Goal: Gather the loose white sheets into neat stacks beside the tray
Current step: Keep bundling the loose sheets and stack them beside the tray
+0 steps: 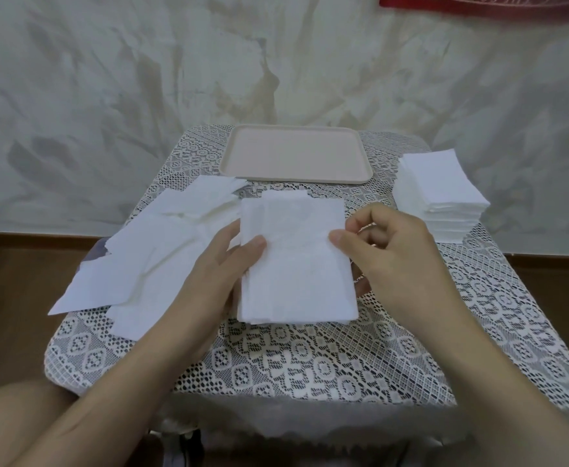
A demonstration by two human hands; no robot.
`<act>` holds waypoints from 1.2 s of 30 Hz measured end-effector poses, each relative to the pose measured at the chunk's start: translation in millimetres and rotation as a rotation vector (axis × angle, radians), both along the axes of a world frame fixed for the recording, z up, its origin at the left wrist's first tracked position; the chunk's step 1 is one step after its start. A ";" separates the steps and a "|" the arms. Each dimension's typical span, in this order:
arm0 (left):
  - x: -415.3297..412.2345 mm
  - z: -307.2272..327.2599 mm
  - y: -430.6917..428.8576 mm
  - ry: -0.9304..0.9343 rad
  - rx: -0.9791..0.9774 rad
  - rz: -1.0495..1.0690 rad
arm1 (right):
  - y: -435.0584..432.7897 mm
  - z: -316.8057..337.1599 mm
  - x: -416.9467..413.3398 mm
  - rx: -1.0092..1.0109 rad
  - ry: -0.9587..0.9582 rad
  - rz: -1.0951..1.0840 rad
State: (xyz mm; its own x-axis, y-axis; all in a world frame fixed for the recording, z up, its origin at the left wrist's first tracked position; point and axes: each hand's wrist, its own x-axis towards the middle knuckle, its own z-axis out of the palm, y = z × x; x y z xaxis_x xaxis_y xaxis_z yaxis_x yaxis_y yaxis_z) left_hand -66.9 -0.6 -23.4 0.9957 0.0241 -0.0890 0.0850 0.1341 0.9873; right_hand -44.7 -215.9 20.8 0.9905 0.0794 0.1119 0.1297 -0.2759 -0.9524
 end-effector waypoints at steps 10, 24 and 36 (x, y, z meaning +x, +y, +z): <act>-2.8 1.6 -0.9 -0.044 0.002 -0.064 | 17.2 1.4 -3.2 0.160 0.110 0.045; -1.2 -2.3 -2.3 0.010 -0.002 -0.001 | 11.0 -5.2 -3.0 0.083 0.200 0.134; -0.7 -2.3 -4.8 -0.013 -0.011 0.059 | 13.1 -17.3 -0.7 -0.019 0.200 0.113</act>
State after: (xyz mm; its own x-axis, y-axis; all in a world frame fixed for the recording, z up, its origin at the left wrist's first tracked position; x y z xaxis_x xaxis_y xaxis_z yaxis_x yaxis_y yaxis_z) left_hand -67.6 -5.4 -25.7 0.9937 0.0814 -0.0768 0.0640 0.1495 0.9867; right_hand -45.4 -202.9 3.5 0.9776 0.1912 -0.0880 -0.0298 -0.2881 -0.9572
